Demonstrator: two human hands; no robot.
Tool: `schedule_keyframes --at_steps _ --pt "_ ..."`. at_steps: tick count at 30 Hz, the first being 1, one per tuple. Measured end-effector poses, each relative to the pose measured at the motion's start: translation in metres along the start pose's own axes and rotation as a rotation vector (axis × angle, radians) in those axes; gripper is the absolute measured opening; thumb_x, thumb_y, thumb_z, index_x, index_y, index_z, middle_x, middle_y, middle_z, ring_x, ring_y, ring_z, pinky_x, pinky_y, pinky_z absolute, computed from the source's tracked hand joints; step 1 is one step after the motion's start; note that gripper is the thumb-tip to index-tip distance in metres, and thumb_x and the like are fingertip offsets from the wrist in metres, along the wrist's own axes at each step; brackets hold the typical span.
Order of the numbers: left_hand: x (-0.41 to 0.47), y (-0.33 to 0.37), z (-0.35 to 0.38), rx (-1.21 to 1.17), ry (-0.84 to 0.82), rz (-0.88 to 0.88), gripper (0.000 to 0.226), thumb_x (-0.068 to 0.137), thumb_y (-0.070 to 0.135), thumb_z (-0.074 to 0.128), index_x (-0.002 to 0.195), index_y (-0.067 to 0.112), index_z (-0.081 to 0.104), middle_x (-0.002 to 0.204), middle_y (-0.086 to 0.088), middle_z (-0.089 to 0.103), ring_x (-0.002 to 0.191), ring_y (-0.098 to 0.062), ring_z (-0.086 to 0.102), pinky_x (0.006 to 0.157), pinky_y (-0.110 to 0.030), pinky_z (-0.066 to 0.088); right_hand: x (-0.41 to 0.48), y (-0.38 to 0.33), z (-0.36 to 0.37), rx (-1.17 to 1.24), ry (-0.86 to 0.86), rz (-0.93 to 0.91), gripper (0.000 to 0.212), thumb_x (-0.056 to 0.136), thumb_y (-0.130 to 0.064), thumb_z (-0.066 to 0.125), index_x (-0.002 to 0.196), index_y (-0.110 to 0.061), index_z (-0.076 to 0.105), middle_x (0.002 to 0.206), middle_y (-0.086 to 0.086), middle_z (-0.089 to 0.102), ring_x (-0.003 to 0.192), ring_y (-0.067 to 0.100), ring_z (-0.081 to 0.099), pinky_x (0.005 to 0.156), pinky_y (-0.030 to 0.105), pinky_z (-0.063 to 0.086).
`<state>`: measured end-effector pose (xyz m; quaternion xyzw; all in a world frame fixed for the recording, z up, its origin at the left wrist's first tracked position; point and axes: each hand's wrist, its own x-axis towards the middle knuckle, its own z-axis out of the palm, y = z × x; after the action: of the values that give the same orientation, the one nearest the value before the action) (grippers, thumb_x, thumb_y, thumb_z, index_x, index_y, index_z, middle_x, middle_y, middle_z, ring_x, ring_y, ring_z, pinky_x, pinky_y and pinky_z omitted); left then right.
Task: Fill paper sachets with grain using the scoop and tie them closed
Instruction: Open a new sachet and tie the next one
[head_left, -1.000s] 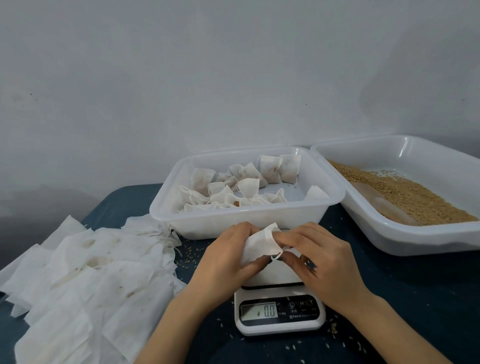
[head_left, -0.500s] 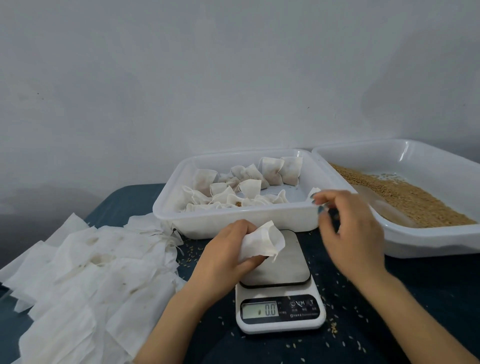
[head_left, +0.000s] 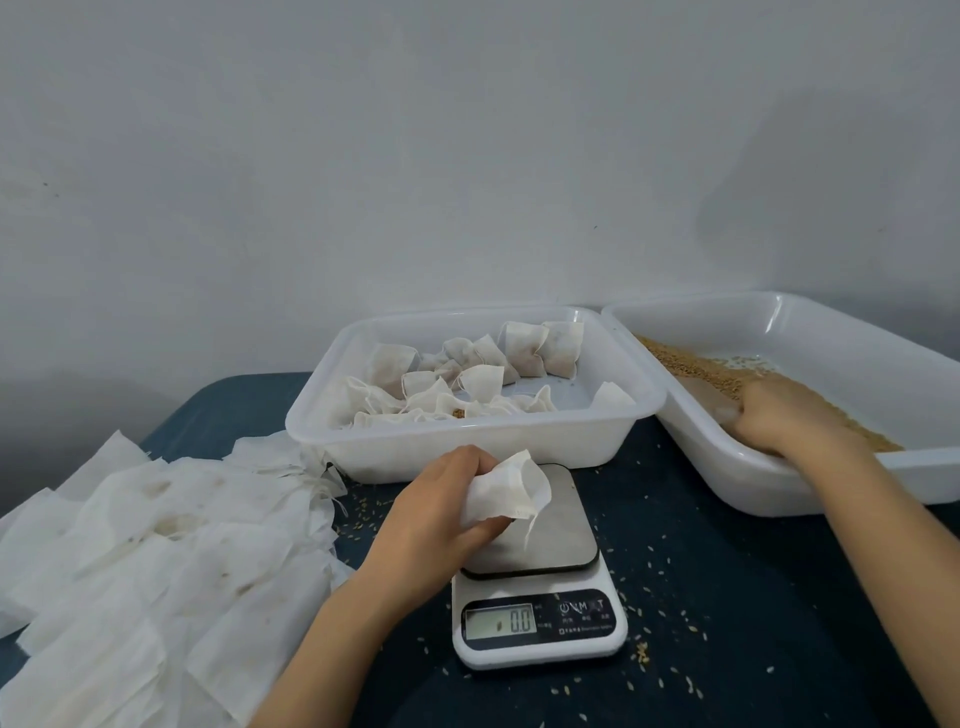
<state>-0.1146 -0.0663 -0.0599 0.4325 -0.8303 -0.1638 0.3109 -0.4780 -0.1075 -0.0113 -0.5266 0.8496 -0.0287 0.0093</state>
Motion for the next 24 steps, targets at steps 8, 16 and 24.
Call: schedule_keyframes --at_steps 8,16,24 --pt "-0.001 0.002 -0.002 0.009 0.007 0.02 0.029 0.086 0.03 0.071 0.101 0.038 0.047 0.101 0.024 0.057 0.094 0.003 0.051 0.073 -0.014 0.038 -0.006 -0.007 -0.01 0.067 0.139 0.218 0.035 0.094 -0.016 0.056 0.122 0.001 0.044 0.116 0.02 0.056 0.103 0.036 0.058 0.071 0.035 0.039" --pt "-0.001 0.002 -0.002 0.012 0.002 0.032 0.035 0.085 0.028 0.071 0.098 0.045 0.043 0.101 0.024 0.057 0.094 0.003 0.051 0.072 -0.014 0.037 -0.008 -0.006 -0.007 -0.389 0.052 0.126 0.026 0.092 -0.011 0.051 0.112 -0.019 0.064 0.096 -0.001 0.06 0.09 0.02 0.058 0.074 0.029 0.045" --pt "-0.001 0.0 -0.001 0.024 -0.009 0.04 0.039 0.083 0.029 0.072 0.098 0.049 0.042 0.103 0.025 0.057 0.098 0.004 0.051 0.076 -0.011 0.036 -0.005 0.007 -0.002 -0.136 0.072 -0.14 0.022 0.092 -0.03 0.051 0.103 -0.021 0.067 0.097 -0.001 0.068 0.084 0.019 0.063 0.055 0.024 0.042"
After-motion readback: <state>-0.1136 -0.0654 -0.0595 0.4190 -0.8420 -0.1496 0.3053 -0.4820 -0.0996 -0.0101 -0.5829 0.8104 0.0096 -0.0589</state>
